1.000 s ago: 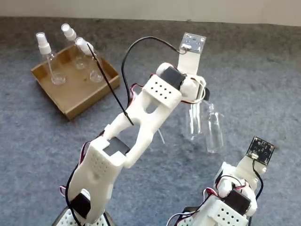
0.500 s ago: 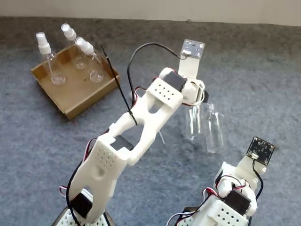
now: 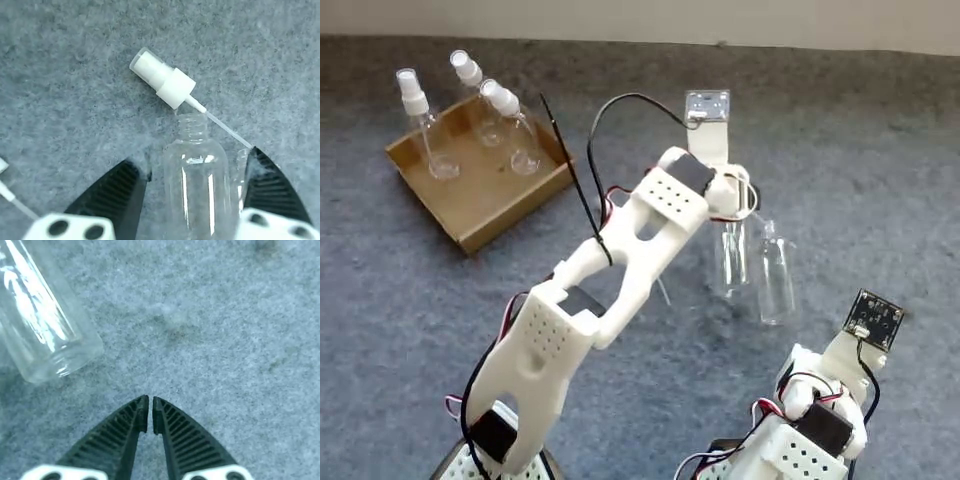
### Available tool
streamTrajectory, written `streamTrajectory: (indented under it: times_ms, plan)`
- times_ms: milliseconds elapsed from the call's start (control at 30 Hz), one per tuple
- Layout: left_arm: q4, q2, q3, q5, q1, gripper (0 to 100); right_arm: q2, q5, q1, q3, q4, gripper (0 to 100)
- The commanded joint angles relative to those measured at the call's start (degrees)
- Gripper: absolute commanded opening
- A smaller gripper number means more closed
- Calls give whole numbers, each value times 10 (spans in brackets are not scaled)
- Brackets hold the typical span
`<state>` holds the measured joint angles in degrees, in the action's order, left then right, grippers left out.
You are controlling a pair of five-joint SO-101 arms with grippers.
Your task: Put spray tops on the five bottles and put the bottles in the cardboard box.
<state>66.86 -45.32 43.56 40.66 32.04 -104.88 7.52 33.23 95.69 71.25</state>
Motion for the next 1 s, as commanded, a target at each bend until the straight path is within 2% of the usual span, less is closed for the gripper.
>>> streamTrajectory:
  times_ms: [0, 367, 600, 667, 833, 967]
  plan:
    - [-6, 6, 31, 40, 0, 255, -3, 5, 2, 77, 4, 19]
    - [-11, -45, 20, 42, 42, 255, -3, 5, 2, 77, 4, 19]
    - [-9, -68, 35, 41, 42, 255, -3, 5, 2, 77, 4, 19]
    - [-11, -76, 35, 41, 42, 228, -3, 5, 2, 77, 4, 19]
    - [-18, -81, 36, 40, 42, 50, -3, 5, 2, 77, 4, 19]
    - [-18, -81, 36, 40, 37, 69, -3, 5, 2, 77, 4, 19]
